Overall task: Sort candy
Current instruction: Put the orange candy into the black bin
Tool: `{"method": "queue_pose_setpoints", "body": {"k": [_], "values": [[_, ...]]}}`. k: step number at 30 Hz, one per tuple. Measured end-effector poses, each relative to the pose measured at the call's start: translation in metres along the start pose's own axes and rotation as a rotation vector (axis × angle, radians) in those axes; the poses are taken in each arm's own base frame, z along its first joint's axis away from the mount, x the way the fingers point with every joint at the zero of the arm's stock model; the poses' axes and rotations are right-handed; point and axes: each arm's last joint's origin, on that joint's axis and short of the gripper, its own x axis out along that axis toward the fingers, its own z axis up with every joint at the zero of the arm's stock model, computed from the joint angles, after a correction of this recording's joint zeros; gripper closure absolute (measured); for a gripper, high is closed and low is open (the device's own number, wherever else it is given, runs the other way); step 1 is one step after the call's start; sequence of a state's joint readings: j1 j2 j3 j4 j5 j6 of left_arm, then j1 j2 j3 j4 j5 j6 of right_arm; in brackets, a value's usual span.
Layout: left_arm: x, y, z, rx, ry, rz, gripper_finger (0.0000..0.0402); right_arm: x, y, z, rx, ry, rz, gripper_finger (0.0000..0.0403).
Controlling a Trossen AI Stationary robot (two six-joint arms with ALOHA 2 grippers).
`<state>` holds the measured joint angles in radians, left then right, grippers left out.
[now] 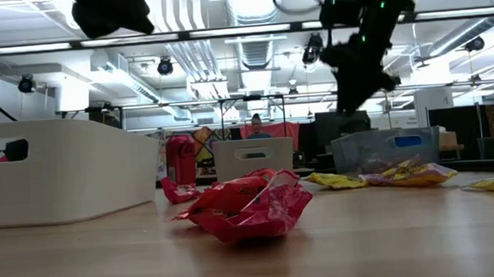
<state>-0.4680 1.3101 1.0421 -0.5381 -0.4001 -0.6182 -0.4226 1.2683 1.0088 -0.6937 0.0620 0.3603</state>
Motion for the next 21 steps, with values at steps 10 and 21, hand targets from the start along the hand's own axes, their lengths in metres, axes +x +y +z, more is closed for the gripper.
{"method": "queue_pose_setpoints", "body": {"k": [10, 21], "values": [[-0.006, -0.055, -0.014, 0.029, 0.266, -0.226, 0.0299, -0.034, 0.069, -0.036, -0.197, -0.071, 0.178, 0.0264], [0.019, -0.13, -0.063, 0.048, 0.511, -0.188, 0.0299, -0.042, 0.111, -0.071, -0.265, -0.074, 0.215, 0.0265]]}}
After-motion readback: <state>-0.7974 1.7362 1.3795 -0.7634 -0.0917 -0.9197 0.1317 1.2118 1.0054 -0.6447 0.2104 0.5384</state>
